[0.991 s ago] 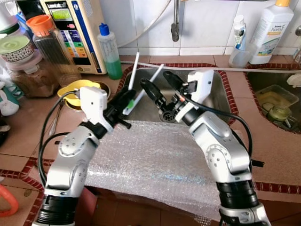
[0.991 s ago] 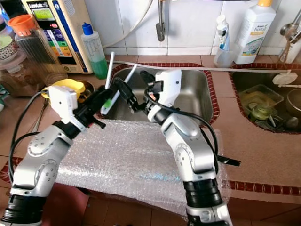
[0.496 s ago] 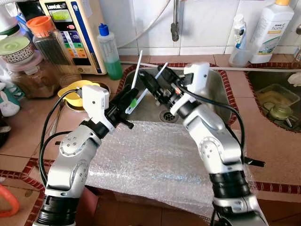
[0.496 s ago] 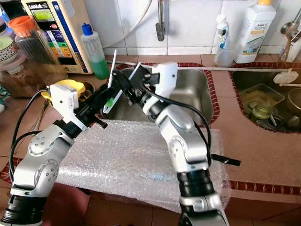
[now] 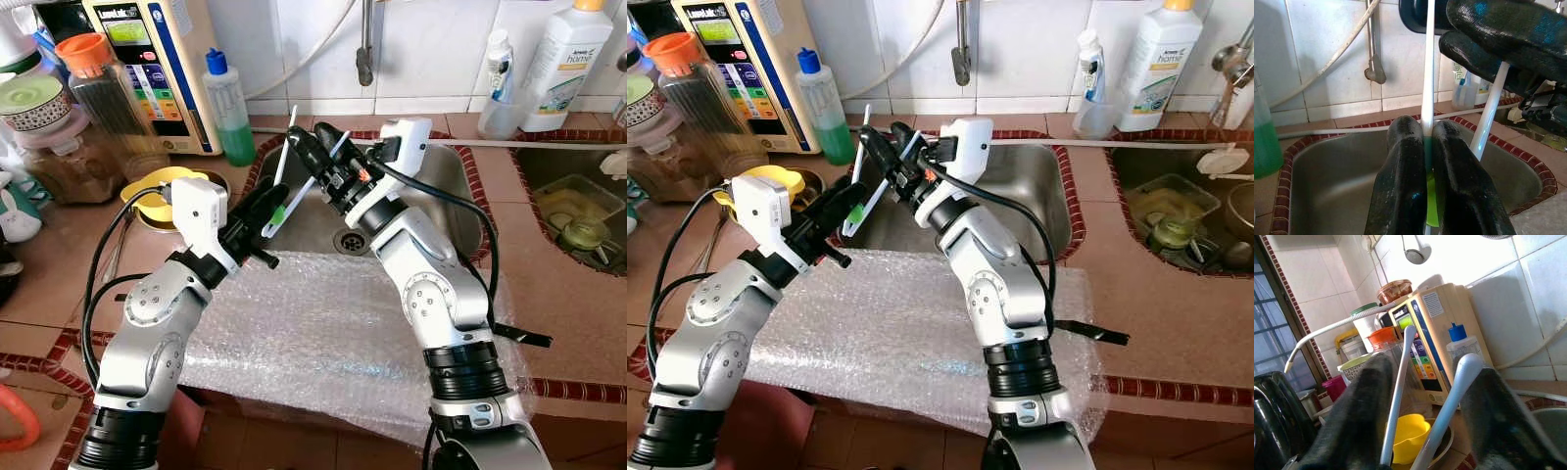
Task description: Kitchen organization
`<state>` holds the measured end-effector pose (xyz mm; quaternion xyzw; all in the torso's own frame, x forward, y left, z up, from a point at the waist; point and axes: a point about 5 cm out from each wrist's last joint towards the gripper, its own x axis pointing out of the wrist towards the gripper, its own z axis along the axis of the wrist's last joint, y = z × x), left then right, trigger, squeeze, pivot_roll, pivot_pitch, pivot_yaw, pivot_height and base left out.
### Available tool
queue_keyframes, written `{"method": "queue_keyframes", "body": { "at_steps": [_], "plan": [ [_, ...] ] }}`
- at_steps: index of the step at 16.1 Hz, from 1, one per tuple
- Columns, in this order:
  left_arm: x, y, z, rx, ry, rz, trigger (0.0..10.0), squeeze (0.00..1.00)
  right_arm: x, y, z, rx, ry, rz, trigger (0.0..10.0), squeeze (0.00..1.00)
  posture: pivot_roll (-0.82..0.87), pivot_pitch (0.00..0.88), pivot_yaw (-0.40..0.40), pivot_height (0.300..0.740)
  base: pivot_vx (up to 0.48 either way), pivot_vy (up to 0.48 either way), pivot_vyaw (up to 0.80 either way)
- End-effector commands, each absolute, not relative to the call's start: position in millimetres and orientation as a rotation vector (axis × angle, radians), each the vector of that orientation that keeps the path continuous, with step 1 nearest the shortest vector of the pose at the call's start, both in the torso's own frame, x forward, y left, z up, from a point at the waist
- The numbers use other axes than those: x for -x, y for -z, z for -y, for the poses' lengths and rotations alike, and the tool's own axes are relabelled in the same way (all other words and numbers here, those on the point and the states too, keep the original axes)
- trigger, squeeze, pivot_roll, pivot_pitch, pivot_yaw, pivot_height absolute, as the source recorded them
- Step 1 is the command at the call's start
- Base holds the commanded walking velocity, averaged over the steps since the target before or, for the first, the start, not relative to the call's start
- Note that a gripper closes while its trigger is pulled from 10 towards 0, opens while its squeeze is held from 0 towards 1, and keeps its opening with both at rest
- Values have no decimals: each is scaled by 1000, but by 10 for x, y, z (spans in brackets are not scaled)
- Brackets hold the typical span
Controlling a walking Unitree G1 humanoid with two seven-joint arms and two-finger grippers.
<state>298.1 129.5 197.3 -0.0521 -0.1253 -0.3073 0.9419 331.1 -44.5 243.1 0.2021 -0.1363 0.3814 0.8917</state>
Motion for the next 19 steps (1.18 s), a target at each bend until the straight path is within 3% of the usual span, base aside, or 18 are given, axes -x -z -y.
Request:
{"method": "queue_keyframes", "body": {
  "at_steps": [1, 13, 15, 16, 17, 18, 19],
  "plan": [
    [-2973, -1995, -1305, 95, 629, 261, 0, 0, -3309, -2491, 386, -430, -822, 288, 0, 0, -167, 90, 133, 740, 0, 0, 0],
    [-2980, -2028, -1303, 96, 623, 275, 0, 0, -3314, -2423, 415, -450, -806, 244, 0, 0, -166, 92, 127, 740, 0, 0, 0],
    [-2974, -2030, -1292, 100, 631, 276, 1412, 0, -3317, -2437, 415, -447, -800, 252, 0, 0, -164, 90, 127, 740, 0, 0, 0],
    [-2972, -2032, -1285, 98, 634, 276, 4118, 0, -3324, -2446, 418, -446, -793, 257, 0, 0, -164, 89, 128, 740, 0, 0, 0],
    [-2972, -2034, -1284, 98, 635, 277, 5333, 0, -3327, -2448, 419, -445, -790, 259, 0, 0, -164, 89, 128, 740, 0, 0, 0],
    [-2971, -2037, -1280, 106, 640, 275, 9216, 0, -3329, -2452, 418, -445, -788, 261, 0, 0, -163, 89, 128, 740, 0, 0, 0],
    [-2967, -2039, -1281, 107, 641, 275, 10000, 553, -3329, -2453, 419, -442, -783, 265, 0, 0, -162, 87, 129, 740, 0, 0, 0]
  ]
}}
